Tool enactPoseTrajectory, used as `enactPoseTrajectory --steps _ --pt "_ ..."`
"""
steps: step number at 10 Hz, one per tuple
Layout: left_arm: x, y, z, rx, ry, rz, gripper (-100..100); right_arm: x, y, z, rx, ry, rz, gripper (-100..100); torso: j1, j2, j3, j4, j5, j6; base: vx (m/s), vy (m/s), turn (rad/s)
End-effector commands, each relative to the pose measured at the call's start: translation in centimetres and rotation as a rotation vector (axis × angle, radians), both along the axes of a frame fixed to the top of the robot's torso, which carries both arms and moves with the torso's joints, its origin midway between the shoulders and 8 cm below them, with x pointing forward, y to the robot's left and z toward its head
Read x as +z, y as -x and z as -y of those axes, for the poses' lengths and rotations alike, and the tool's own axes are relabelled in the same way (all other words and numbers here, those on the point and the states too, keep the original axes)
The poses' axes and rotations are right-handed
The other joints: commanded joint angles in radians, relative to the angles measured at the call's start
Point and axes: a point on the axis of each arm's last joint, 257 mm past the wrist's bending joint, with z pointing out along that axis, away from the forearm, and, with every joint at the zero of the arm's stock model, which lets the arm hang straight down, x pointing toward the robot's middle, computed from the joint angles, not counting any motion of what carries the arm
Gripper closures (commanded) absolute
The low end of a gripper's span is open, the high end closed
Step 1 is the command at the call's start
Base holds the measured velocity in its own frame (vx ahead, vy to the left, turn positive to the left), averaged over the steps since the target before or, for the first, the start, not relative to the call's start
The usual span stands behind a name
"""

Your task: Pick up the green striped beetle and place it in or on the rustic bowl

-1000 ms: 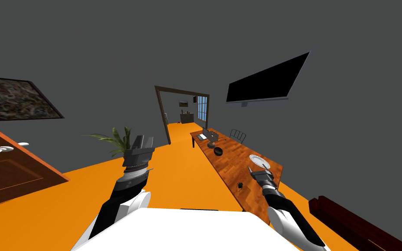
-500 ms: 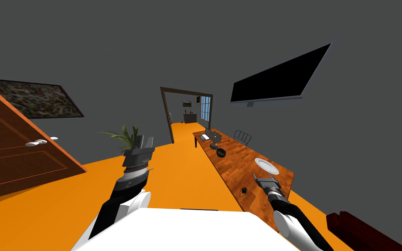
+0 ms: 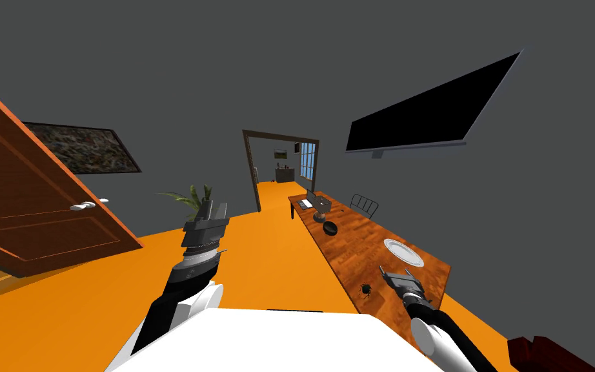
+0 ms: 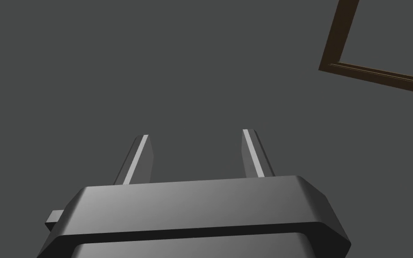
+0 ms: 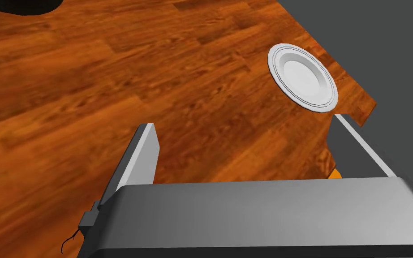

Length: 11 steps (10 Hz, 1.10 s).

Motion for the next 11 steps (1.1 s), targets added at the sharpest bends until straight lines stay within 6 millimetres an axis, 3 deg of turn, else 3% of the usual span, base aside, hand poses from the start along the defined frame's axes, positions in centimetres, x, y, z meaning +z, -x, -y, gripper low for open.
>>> enactPoseTrajectory --steps 1,2,4,7,8,11 --pt "0.0 0.0 0.0 0.000 0.000 0.000 0 -2.0 1.1 0.7 -0.034 -0.051 -0.027 -100 0.000 0.000 0.000 0.000 0.000 0.000 0.024 -0.024 0.082" --pt "0.0 0.0 0.0 0.000 0.000 0.000 0 -3.4 2.0 1.5 -0.079 -0.126 -0.035 -100 0.000 0.000 0.000 0.000 0.000 0.001 0.022 -0.023 0.135" --pt "0.0 0.0 0.0 0.000 0.000 0.000 0 -4.2 2.7 1.6 -0.089 -0.133 -0.052 -100 0.000 0.000 0.000 0.000 0.000 0.001 0.016 -0.016 0.031" --pt "0.0 0.0 0.0 0.000 0.000 0.000 0 -8.1 5.6 2.7 -0.193 -0.290 -0.089 -100 0.000 0.000 0.000 0.000 0.000 0.001 0.025 -0.018 0.113" --pt "0.0 0.0 0.0 0.000 0.000 0.000 0 -8.4 5.8 2.7 -0.197 -0.292 -0.095 -100 0.000 0.000 0.000 0.000 0.000 0.000 0.030 -0.026 0.071" --pt "0.0 0.0 0.0 0.000 0.000 0.000 0 -11.7 8.4 3.0 -0.294 -0.439 -0.124 -100 0.000 0.000 0.000 0.000 0.000 0.001 0.032 -0.028 0.093"
